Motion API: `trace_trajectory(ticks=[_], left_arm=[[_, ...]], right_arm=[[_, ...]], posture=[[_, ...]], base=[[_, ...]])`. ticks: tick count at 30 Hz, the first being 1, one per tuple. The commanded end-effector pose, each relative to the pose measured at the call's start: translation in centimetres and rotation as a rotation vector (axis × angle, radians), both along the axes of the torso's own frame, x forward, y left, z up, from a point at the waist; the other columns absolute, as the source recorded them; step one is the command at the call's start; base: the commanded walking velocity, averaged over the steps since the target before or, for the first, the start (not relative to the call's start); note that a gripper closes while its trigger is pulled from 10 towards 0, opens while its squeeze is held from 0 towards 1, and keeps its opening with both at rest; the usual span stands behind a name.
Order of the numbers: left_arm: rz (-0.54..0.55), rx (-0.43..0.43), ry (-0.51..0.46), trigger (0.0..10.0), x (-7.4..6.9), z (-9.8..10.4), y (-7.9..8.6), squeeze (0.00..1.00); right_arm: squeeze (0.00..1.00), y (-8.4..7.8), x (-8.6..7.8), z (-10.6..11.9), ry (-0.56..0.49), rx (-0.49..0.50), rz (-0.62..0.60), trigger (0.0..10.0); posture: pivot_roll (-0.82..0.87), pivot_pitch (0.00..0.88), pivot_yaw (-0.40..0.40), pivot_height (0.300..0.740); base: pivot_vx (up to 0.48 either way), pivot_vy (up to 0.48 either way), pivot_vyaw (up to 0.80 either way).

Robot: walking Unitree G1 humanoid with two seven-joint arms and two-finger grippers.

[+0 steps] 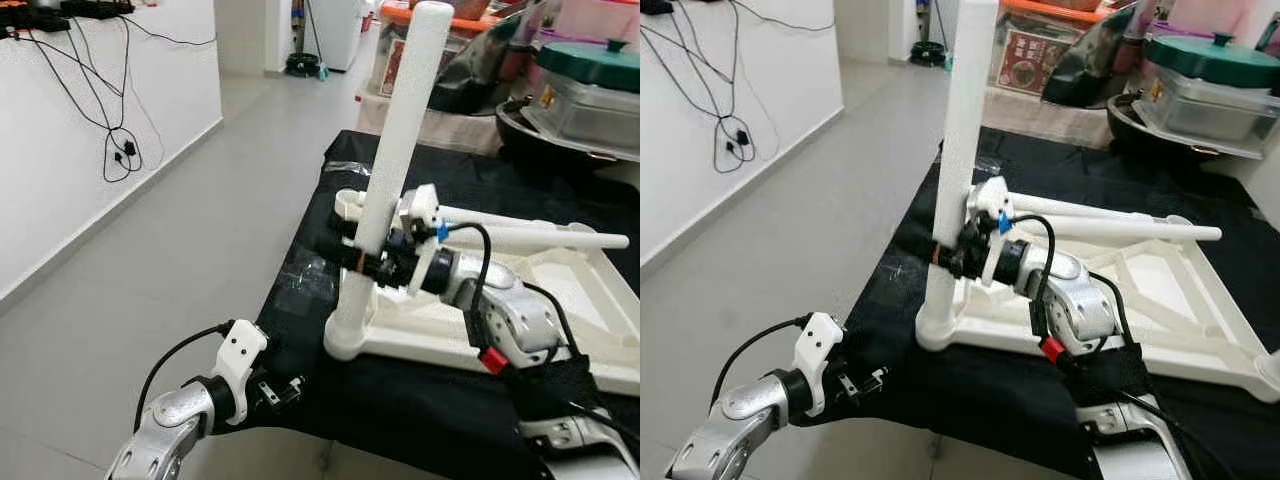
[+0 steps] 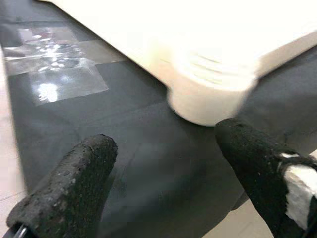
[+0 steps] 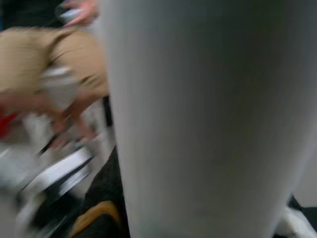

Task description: Building children table

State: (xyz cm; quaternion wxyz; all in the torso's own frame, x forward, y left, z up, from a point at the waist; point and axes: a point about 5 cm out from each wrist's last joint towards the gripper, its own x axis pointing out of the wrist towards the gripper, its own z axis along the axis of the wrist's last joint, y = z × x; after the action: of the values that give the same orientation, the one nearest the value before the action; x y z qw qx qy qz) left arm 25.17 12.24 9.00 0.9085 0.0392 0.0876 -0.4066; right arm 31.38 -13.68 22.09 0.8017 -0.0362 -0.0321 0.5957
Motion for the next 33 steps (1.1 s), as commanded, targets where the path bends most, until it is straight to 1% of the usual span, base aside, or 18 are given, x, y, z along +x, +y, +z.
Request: trace_trajectory(ticks=[1, 6, 7, 8, 9, 10, 11, 16, 17, 21, 23, 24, 26, 27, 28, 29, 30, 33], left_arm=[[-0.014, 0.008, 0.008, 10.0, -0.2, -0.2, -0.1, 0.00], [-0.017, 0.007, 0.008, 10.0, -0.1, -0.3, -0.3, 0.00], [-0.018, 0.006, 0.008, 10.0, -0.1, -0.3, -0.4, 0.00], [-0.018, 0.006, 0.008, 10.0, -0.1, -0.3, -0.4, 0.00], [-0.019, 0.006, 0.008, 10.0, -0.1, -0.3, -0.4, 0.00], [-0.019, 0.006, 0.008, 10.0, -0.1, -0.3, -0.4, 0.00], [-0.019, 0.006, 0.008, 10.0, -0.1, -0.3, -0.4, 0.00], [-0.018, 0.008, 0.008, 10.0, -0.1, -0.3, -0.3, 0.00], [-0.017, 0.008, 0.009, 10.0, -0.1, -0.3, -0.3, 0.00], [-0.016, 0.008, 0.009, 10.0, -0.1, -0.3, -0.3, 0.00], [-0.016, 0.008, 0.006, 10.0, -0.1, -0.3, -0.3, 0.00], [-0.016, 0.008, 0.006, 10.0, -0.1, -0.3, -0.3, 0.00], [-0.015, 0.010, 0.005, 10.0, -0.1, -0.3, -0.3, 0.00], [-0.015, 0.010, 0.005, 10.0, -0.1, -0.3, -0.3, 0.00], [-0.015, 0.010, 0.004, 10.0, -0.1, -0.3, -0.3, 0.00], [-0.015, 0.010, 0.004, 10.0, -0.1, -0.3, -0.3, 0.00], [-0.014, 0.011, 0.005, 10.0, -0.1, -0.3, -0.3, 0.00], [-0.014, 0.012, 0.005, 10.0, -0.2, -0.3, -0.2, 0.00]], right_arm=[[0.00, 0.7, -1.0, -0.9, 0.028, -0.049, 0.120, 10.0], [0.00, 0.6, -1.2, -1.1, 0.030, -0.062, 0.137, 10.0], [0.00, 0.6, -1.1, -1.0, 0.033, -0.055, 0.131, 8.3], [0.00, 0.6, -1.1, -1.0, 0.033, -0.055, 0.131, 8.3], [0.00, 0.5, -1.0, -0.9, 0.034, -0.041, 0.129, 4.7], [0.00, 0.5, -1.0, -0.9, 0.034, -0.041, 0.129, 4.7], [0.00, 0.5, -0.9, -0.8, 0.039, -0.030, 0.126, 0.0], [0.00, 0.6, -0.5, -0.6, 0.039, -0.004, 0.108, 0.0], [0.00, 0.7, 0.5, -0.6, 0.019, -0.001, 0.010, 0.0], [0.00, 0.8, 1.5, -0.6, -0.001, -0.008, -0.097, 0.0], [0.00, -1.8, 6.0, -2.8, 0.099, -0.135, -0.736, 0.0], [0.00, -1.8, 6.0, -2.8, 0.099, -0.135, -0.736, 0.0], [0.00, -6.2, 7.2, -4.3, 0.157, -0.144, -1.285, 0.0], [0.00, -6.2, 7.2, -4.3, 0.157, -0.144, -1.285, 0.0], [0.00, -7.8, 7.0, -4.6, 0.167, -0.113, -1.453, 0.0], [0.00, -7.8, 7.0, -4.6, 0.167, -0.113, -1.453, 0.0], [0.00, -9.7, 5.8, -6.0, 0.213, -0.075, -1.666, 0.0], [0.00, -9.7, 4.9, -6.5, 0.207, -0.074, -1.744, 0.0]], posture=[[0.04, 0.000, -0.126, 0.740], [0.04, 0.000, -0.127, 0.740], [0.04, 0.000, -0.127, 0.740], [0.04, 0.000, -0.127, 0.740], [0.04, 0.000, -0.127, 0.740], [0.04, 0.000, -0.127, 0.740], [0.05, 0.000, -0.128, 0.740], [0.05, 0.000, -0.130, 0.740], [0.05, 0.000, -0.129, 0.740], [0.05, 0.000, -0.129, 0.740], [0.05, 0.000, -0.128, 0.740], [0.05, 0.000, -0.128, 0.740], [0.05, 0.000, -0.128, 0.740], [0.05, 0.000, -0.128, 0.740], [0.05, 0.000, -0.128, 0.740], [0.05, 0.000, -0.128, 0.740], [0.05, 0.000, -0.126, 0.740], [0.05, 0.000, -0.126, 0.740]], base=[[0.000, 0.000, 0.00], [0.000, 0.000, 0.00], [0.000, 0.000, 0.00], [0.000, 0.000, 0.00], [0.000, 0.000, 0.00], [0.000, 0.000, 0.00], [0.000, 0.000, 0.00], [0.000, 0.000, 0.00], [0.000, 0.000, 0.00], [0.000, 0.000, 0.00], [0.000, 0.000, 0.00], [0.000, 0.000, 0.00], [0.000, 0.000, 0.00], [0.000, 0.000, 0.00], [0.000, 0.000, 0.00], [0.000, 0.000, 0.00], [0.000, 0.000, 0.00], [0.000, 0.000, 0.00]])
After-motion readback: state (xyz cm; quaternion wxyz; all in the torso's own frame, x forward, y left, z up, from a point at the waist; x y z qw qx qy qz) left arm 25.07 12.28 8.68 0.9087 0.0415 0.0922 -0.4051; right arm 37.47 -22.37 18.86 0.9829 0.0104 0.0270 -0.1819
